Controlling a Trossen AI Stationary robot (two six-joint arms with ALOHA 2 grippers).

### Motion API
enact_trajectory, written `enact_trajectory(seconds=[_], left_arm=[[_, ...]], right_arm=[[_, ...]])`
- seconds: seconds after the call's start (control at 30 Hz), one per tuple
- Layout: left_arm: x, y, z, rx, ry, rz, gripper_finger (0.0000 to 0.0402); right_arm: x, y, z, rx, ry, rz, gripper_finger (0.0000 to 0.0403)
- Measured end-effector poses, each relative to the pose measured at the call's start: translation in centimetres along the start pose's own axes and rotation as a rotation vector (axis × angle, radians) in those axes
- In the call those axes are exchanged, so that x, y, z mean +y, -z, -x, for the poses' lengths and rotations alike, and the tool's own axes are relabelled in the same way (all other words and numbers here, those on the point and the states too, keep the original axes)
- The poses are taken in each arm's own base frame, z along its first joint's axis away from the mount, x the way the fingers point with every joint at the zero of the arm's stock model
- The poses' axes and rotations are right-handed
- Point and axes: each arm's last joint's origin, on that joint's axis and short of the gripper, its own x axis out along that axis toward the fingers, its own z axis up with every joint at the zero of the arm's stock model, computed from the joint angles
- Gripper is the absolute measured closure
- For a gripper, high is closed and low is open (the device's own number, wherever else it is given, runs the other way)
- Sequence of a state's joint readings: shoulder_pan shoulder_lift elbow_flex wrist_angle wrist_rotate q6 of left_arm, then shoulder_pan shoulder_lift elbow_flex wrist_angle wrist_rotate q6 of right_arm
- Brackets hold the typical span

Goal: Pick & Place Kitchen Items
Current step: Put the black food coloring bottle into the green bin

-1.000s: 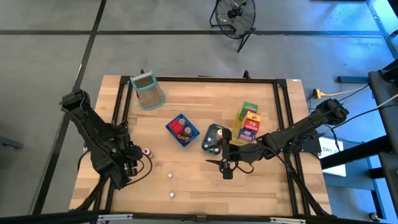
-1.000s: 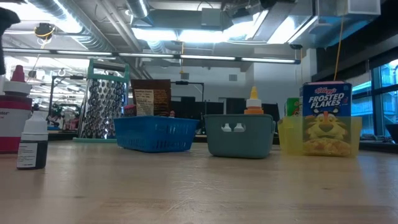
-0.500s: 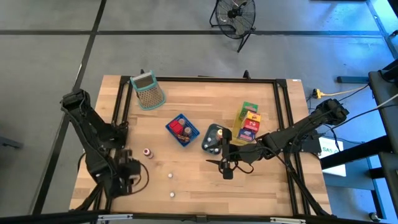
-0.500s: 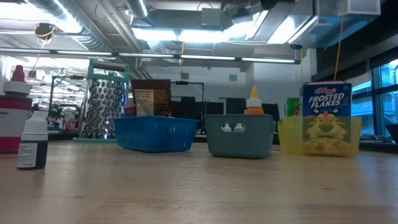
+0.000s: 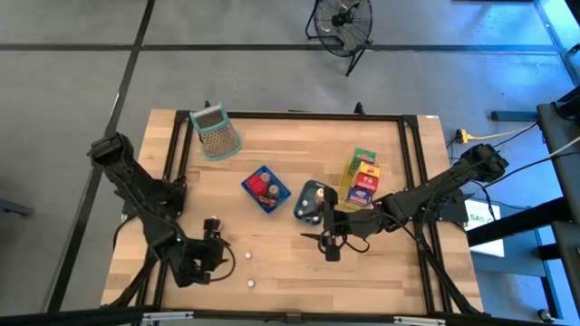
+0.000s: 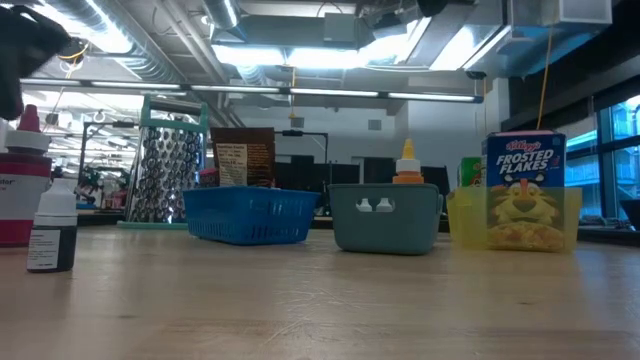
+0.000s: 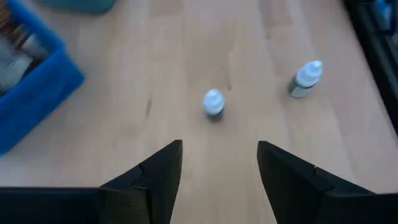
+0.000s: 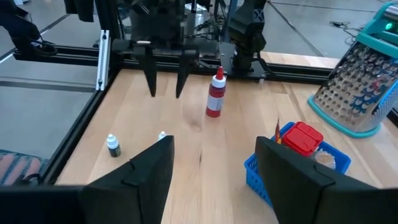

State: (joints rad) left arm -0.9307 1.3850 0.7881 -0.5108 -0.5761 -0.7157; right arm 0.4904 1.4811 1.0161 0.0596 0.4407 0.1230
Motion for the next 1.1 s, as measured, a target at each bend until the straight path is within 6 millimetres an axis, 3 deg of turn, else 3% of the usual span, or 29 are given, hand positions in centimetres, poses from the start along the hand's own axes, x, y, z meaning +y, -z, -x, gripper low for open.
enact_trajectory(seconds=[0.17, 0.43, 1.1], left_arm=[[0.2, 0.1, -2.4, -0.054, 0.019, -0.102, 0.0198], [0.8, 0.0, -5.2, -0.063, 0.14, -0.116, 0.0198], [3.0, 0.3, -7.0, -0.071, 0.185, -0.093, 0.0199]], right_arm=[[0.0, 0.0, 0.0, 0.004, -0.004, 0.001, 0.0174], [0.0, 0.0, 0.0, 0.004, -0.006, 0.001, 0.0174], [0.0, 0.0, 0.0, 0.004, -0.007, 0.001, 0.0174]])
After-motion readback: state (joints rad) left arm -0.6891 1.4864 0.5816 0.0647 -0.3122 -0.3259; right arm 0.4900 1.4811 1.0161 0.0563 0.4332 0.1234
